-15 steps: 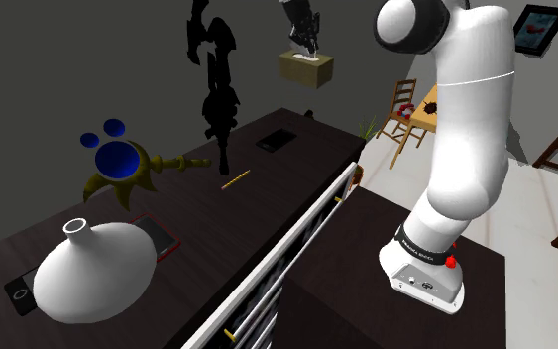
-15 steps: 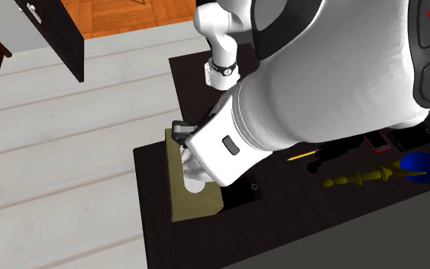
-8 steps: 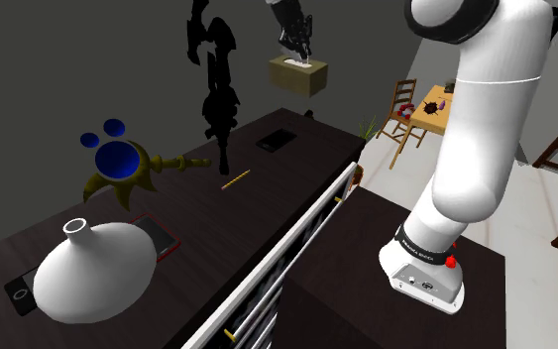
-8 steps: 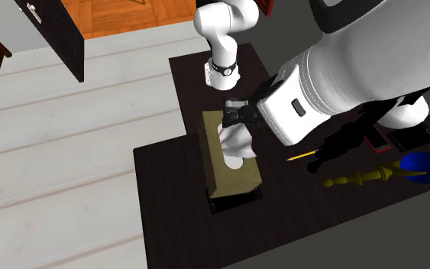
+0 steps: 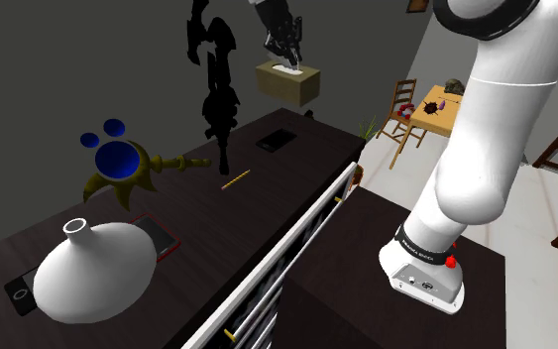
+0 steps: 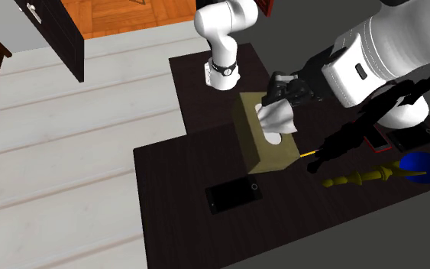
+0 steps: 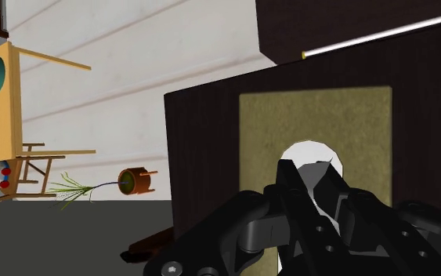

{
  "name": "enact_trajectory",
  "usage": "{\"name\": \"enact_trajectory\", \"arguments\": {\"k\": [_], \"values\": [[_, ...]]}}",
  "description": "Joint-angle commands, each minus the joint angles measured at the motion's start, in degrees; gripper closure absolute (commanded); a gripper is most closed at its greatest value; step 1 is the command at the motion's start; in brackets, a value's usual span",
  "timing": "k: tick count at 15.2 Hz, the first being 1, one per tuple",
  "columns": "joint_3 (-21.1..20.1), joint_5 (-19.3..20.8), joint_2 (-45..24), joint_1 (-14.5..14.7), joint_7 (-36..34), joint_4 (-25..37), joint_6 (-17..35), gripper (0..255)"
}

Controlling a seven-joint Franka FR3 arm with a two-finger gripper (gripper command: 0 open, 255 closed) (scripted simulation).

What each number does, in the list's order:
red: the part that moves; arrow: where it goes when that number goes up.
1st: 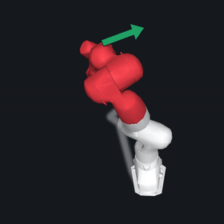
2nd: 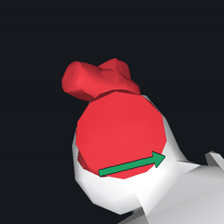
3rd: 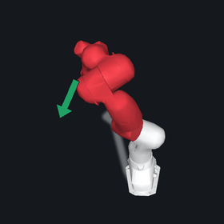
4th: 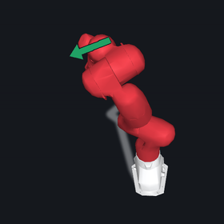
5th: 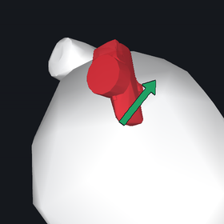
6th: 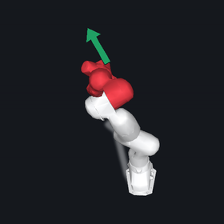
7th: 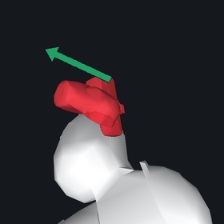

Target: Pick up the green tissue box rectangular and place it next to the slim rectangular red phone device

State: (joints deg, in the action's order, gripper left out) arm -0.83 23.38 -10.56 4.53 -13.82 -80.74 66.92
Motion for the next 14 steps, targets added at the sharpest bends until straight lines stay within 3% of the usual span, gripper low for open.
{"name": "enact_trajectory", "arguments": {"k": [1,14], "values": [[-1.0,-0.9,1.3,1.4,-2.6,-1.4,-0.8,255],[-8.5,-8.0,0.7,11.2,-20.4,0.5,-7.6,255]]}}
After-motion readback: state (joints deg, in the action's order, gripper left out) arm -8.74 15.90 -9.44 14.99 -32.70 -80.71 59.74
